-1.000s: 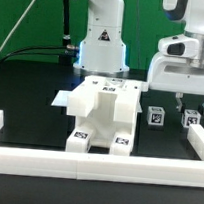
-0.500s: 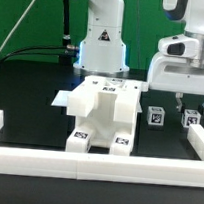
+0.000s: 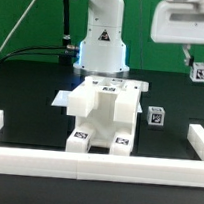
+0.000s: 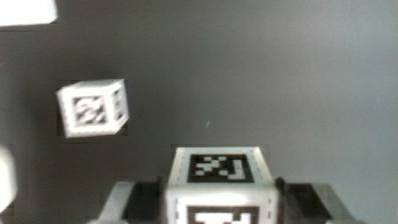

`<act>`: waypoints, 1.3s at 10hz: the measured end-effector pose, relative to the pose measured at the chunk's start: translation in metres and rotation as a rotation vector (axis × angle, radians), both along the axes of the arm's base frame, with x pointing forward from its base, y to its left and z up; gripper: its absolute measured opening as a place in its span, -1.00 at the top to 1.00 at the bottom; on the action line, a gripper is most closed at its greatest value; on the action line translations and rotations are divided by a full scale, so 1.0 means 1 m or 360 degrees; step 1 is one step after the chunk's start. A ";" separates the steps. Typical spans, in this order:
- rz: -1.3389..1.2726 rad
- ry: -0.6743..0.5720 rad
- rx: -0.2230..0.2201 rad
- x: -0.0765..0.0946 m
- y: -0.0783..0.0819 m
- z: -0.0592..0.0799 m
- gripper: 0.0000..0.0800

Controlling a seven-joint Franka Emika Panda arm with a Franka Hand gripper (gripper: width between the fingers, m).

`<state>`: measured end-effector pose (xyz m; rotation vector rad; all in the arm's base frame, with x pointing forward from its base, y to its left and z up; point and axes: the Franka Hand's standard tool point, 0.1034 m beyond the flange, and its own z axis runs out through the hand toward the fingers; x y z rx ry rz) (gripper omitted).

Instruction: Assemble chair

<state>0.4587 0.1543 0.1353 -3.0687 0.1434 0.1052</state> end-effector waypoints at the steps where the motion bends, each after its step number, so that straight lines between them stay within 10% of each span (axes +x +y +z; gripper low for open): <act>1: 0.0018 -0.0020 0.0014 0.014 -0.023 0.012 0.30; 6: 0.0012 -0.0020 0.0002 0.027 -0.037 0.010 0.30; 9: 0.0087 -0.0108 0.0008 0.072 -0.074 0.046 0.30; 13: 0.0115 -0.0119 0.0009 0.078 -0.082 0.044 0.30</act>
Offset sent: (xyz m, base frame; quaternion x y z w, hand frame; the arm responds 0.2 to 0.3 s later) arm 0.0000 0.0000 0.0000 0.0000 0.0000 0.0000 1.0000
